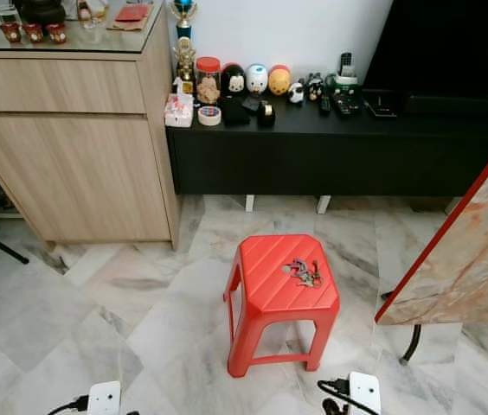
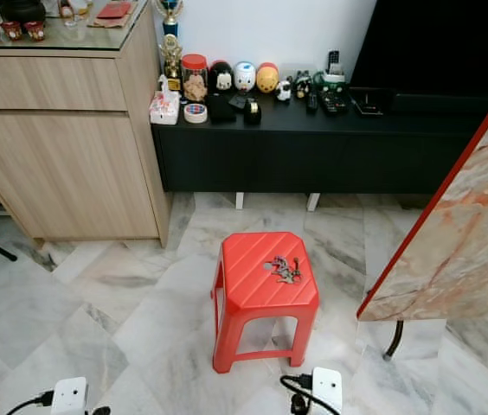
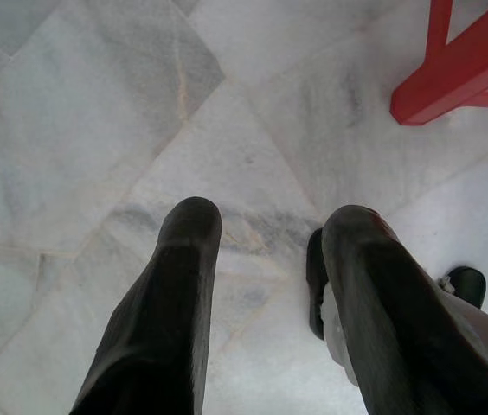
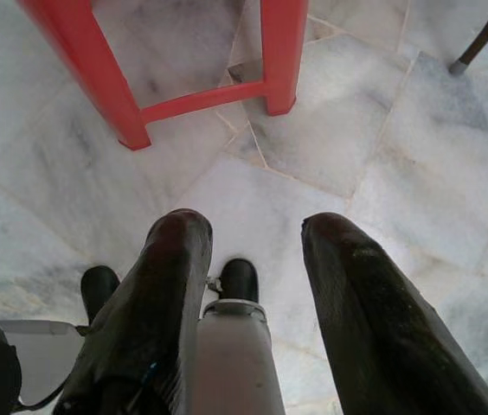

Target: Hang keys on a hook

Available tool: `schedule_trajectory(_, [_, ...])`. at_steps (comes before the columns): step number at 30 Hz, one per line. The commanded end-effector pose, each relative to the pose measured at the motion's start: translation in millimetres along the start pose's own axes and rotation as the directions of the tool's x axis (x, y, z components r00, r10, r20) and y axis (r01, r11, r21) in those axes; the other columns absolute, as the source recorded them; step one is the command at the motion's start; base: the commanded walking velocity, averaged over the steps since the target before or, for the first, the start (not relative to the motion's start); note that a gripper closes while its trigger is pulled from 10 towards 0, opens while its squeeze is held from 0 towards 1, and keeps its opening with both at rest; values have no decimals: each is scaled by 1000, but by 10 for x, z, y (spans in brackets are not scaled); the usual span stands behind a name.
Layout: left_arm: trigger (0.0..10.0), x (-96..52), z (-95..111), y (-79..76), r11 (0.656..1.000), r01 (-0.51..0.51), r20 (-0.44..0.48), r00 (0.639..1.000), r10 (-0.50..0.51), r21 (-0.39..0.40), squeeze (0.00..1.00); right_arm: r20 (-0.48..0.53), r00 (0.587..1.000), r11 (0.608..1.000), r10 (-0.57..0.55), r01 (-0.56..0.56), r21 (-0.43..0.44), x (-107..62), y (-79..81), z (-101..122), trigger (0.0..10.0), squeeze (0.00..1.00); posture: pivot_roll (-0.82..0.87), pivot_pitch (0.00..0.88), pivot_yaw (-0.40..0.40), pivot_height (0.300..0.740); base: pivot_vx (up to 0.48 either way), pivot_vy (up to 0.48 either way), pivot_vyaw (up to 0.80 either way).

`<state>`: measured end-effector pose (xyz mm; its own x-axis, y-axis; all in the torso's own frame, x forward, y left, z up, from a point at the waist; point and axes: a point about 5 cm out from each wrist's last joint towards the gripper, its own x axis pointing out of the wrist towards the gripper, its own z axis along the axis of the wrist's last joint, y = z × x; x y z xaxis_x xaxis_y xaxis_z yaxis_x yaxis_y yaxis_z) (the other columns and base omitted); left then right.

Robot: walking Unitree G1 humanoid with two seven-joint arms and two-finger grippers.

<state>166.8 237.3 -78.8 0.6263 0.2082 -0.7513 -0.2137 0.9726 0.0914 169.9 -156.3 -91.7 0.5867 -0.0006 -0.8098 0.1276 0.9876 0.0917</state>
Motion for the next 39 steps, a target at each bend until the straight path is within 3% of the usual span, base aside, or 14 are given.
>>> schedule_trajectory(1, [10000,1,7,2,1000,-4,4,1000,4,17,0,0,1000,1000,-8,8,-14,-3,-28,-2,10000,0,86,43,-76,740,0,0,581])
schedule_trajectory(21, [10000,4,24,-16,1000,8,12,1000,-8,10,0,-4,1000,1000,8,-8,-7,-4,3,-17,10000,0,87,48,-73,740,0,0,60])
schedule_trajectory(31, [10000,3,22,-8,1000,8,13,1000,-8,16,0,2,1000,999,22,-22,-40,-3,21,-9,10000,0,88,36,-69,740,257,0,85])
schedule_trajectory(39, [10000,6,34,-21,1000,15,16,1000,-15,20,0,7,1000,1000,11,-10,-7,-2,8,1,10000,0,86,19,-68,740,282,0,118])
